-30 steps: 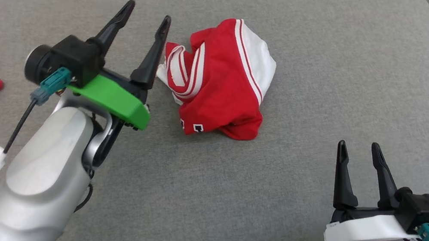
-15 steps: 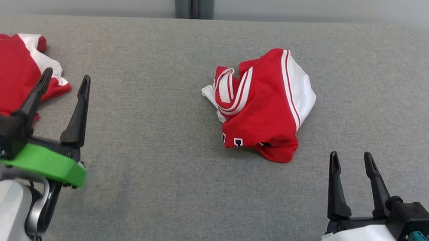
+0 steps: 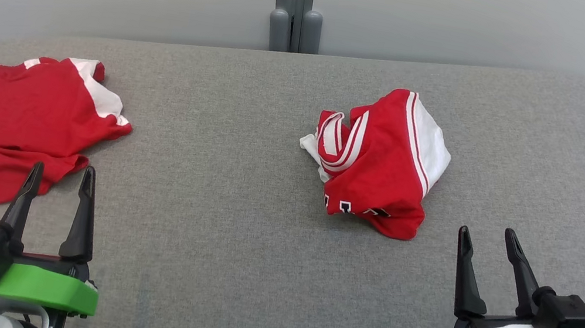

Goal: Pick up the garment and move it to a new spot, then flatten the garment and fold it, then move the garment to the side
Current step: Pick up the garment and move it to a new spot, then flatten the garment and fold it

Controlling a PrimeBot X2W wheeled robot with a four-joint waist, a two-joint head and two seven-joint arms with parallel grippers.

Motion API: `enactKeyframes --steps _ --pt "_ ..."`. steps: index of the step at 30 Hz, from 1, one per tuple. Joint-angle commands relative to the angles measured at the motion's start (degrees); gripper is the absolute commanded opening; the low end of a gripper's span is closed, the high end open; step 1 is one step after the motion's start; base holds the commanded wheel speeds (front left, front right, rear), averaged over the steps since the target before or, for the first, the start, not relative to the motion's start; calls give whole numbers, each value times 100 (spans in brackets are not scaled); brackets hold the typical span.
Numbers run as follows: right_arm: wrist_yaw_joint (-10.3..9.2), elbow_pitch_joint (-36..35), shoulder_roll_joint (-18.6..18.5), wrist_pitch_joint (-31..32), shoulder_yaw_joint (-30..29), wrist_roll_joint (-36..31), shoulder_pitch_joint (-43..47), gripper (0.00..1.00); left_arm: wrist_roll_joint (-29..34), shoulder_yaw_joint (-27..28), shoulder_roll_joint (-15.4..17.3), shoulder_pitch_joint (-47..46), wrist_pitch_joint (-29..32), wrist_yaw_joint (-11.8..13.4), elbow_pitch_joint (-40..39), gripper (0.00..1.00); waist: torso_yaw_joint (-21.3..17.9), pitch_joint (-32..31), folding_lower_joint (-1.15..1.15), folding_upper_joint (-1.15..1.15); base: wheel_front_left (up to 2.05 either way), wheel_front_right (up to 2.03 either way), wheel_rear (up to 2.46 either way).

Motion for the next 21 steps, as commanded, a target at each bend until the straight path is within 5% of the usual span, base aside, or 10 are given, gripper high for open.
enactKeyframes --steps 1,21 --pt "-4 -22 -13 -18 -20 18 98 100 48 56 -21 86 -3 -41 -33 100 8 -13 0 0 0 0 0" --pt "-4 134 -13 -18 -17 -29 203 100 390 302 -255 217 -3 -248 337 100 19 -142 0 0 0 0 0"
